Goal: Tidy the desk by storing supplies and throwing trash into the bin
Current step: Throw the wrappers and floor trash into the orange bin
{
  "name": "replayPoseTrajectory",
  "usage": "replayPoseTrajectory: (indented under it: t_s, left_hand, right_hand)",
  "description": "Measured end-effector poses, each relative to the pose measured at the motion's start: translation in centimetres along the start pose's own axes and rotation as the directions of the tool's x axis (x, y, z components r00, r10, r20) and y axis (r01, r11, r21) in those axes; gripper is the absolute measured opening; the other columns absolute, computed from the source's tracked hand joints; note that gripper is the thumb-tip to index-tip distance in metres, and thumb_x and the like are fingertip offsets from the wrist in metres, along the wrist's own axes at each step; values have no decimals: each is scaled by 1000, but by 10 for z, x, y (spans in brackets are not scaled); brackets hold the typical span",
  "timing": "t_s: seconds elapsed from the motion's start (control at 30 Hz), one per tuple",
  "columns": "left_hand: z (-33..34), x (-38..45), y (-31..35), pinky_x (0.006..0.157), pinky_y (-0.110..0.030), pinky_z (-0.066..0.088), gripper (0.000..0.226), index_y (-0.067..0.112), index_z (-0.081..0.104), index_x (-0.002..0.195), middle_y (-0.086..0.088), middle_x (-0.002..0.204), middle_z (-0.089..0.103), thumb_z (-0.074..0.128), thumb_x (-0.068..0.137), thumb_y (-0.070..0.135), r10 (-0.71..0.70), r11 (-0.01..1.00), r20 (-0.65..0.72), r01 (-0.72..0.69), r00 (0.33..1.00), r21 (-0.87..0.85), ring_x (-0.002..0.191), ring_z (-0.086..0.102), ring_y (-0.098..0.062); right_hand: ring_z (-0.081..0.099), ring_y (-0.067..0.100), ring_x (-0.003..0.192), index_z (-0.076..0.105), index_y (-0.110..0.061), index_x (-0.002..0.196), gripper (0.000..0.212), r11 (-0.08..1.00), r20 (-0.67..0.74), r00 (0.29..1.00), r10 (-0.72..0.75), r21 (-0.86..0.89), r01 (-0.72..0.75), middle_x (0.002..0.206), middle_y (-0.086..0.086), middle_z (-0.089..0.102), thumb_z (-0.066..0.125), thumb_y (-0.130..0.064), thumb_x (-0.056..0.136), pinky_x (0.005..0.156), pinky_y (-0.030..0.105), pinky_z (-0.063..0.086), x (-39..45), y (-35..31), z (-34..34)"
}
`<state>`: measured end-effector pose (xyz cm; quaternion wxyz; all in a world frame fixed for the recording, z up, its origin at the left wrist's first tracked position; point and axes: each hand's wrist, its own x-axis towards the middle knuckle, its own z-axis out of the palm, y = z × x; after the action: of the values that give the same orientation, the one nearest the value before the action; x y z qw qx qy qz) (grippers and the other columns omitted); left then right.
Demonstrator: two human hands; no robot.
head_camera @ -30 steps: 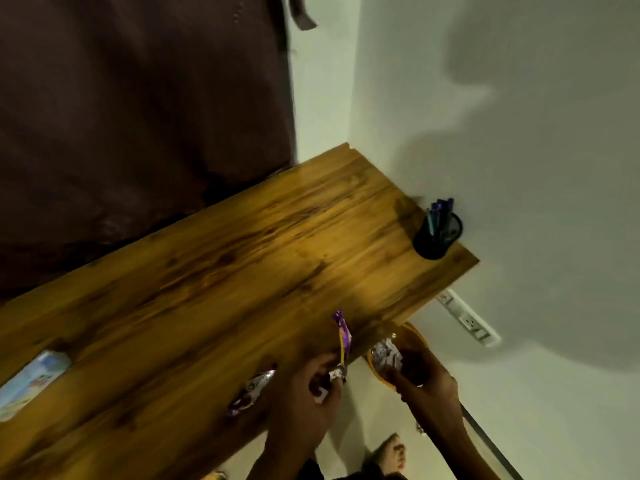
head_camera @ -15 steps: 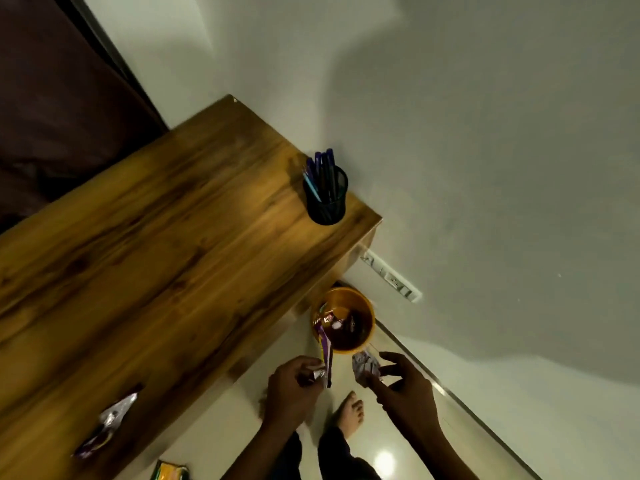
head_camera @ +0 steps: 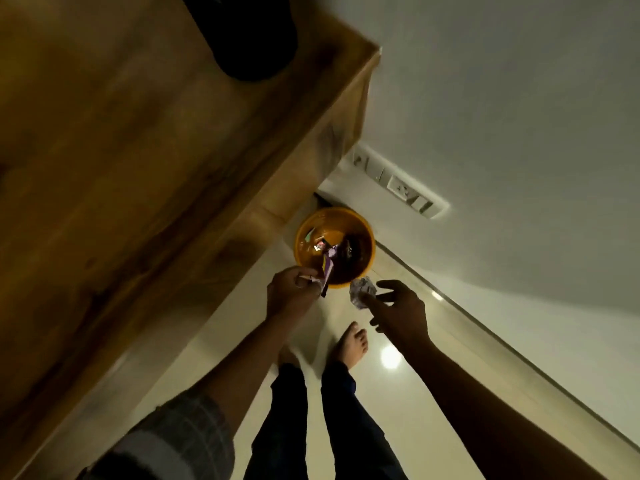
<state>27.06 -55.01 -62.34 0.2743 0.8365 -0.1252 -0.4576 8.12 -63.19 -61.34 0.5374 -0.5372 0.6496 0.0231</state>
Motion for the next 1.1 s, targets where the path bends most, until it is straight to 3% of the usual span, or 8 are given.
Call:
replayPoseTrajectory:
  t_s: [0.2,0.3,0.4,0.5,0.67,0.9,1.0,1.1]
  left_hand:
    - [38,81,-41,79,-44,65,32,26,79,91,3,85,80,80,60,37,-69,998,-7,70,998,6,78,78,-22]
    - [53,98,-42,65,-29,63,20,21,78,93,-4,88,80,85,74,20,-135,991,20,135,991,-10,70,78,-19]
    - [66,122,-55,49,-16,51,18,14,77,98,-7,86,78,81,82,9,-176,982,41,179,983,-67,58,74,-12]
    - [69,136,-61,59,-23,57,23,18,69,110,-4,99,76,77,89,25,-173,982,95,179,980,-65,74,78,-16]
    - [56,112,-70,81,-40,63,65,19,37,154,-4,111,65,64,99,38,-328,926,72,335,942,-176,100,74,-28]
    - [16,4,-95,105,-52,51,49,46,60,117,1,130,67,63,73,68,-322,940,157,335,934,-65,116,66,-22]
    - [-16,-72,-54,102,-35,53,14,38,64,109,1,131,67,67,96,33,-251,959,206,272,946,-81,114,65,-13]
    - [-62,-140,-8,78,-4,46,15,33,66,103,29,108,61,68,97,20,-176,970,220,208,959,-127,85,60,23]
  right_hand:
    - [73,18,56,62,-22,120,45,998,4,998,58,26,-58,68,-1,76,77,-40,82,65,41,64,77,15,33]
    - [73,21,55,63,-29,93,20,998,0,998,62,9,-62,62,5,74,74,-43,84,62,35,63,108,19,50]
    - [74,24,58,57,-27,68,31,999,6,999,44,-10,-44,62,9,73,76,-47,83,69,44,64,138,22,68]
    - [75,21,65,69,-18,98,55,997,71,995,70,39,-73,76,6,75,73,-68,75,64,42,65,147,20,75]
    - [75,21,82,54,-22,139,80,987,115,988,103,108,-116,98,2,70,63,-75,80,69,45,65,122,29,56]
    - [74,14,94,62,-33,130,85,990,89,993,73,114,-83,124,-6,69,63,-88,65,79,39,63,7,21,0]
    - [75,8,77,68,-28,123,55,992,110,993,32,120,-45,116,-9,71,67,-64,81,57,24,57,-56,-19,-21]
    - [74,6,74,71,-29,115,40,993,152,987,-61,113,44,105,-12,74,70,-54,83,56,22,55,-117,-78,-34]
